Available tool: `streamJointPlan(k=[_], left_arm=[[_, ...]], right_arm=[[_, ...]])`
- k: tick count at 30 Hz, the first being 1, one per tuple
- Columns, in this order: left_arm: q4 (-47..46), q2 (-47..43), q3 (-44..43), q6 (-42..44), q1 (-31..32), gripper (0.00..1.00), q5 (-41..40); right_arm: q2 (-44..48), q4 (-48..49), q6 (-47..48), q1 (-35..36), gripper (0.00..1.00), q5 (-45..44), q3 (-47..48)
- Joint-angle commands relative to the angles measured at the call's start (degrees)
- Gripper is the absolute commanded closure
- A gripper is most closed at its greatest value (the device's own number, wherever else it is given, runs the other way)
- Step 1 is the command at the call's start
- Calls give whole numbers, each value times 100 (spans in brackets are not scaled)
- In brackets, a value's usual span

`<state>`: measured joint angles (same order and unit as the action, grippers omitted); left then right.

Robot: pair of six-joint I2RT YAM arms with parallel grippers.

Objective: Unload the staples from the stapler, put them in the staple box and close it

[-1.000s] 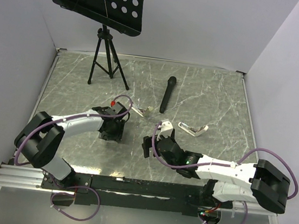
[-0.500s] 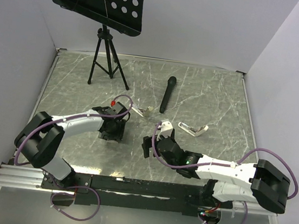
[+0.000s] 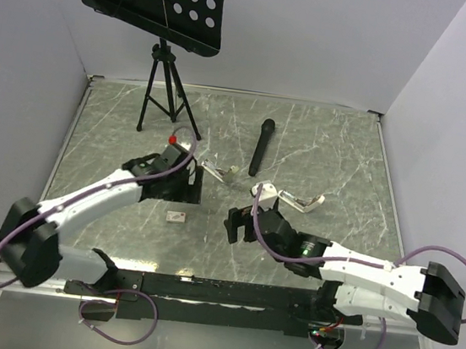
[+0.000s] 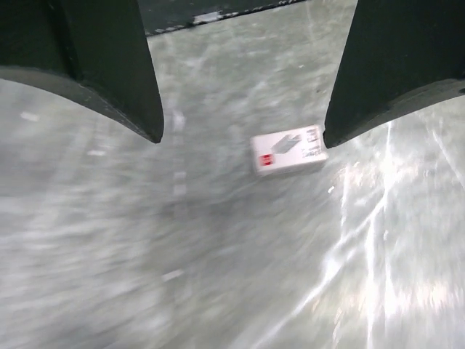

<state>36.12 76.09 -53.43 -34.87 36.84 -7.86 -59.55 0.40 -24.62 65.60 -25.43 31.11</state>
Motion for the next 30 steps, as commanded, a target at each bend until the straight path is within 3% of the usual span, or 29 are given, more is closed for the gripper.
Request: streamJointPlan(k=[1, 6, 15, 30], left_arm=[[-543, -1102, -309, 428, 25, 3, 390], [-1474, -2543, 41, 911, 34, 1, 373], [-2574, -4329, 1088, 1360, 34, 3, 496], [-2689, -4709, 1274, 1334, 34, 3, 856]], right_arm=[[408, -1119, -296, -4, 0, -181, 799], [839, -2596, -649, -4, 0, -533, 1563], [1700, -3205, -807, -4, 0, -235, 2118], [1613, -2932, -755, 5, 0, -357, 2144]])
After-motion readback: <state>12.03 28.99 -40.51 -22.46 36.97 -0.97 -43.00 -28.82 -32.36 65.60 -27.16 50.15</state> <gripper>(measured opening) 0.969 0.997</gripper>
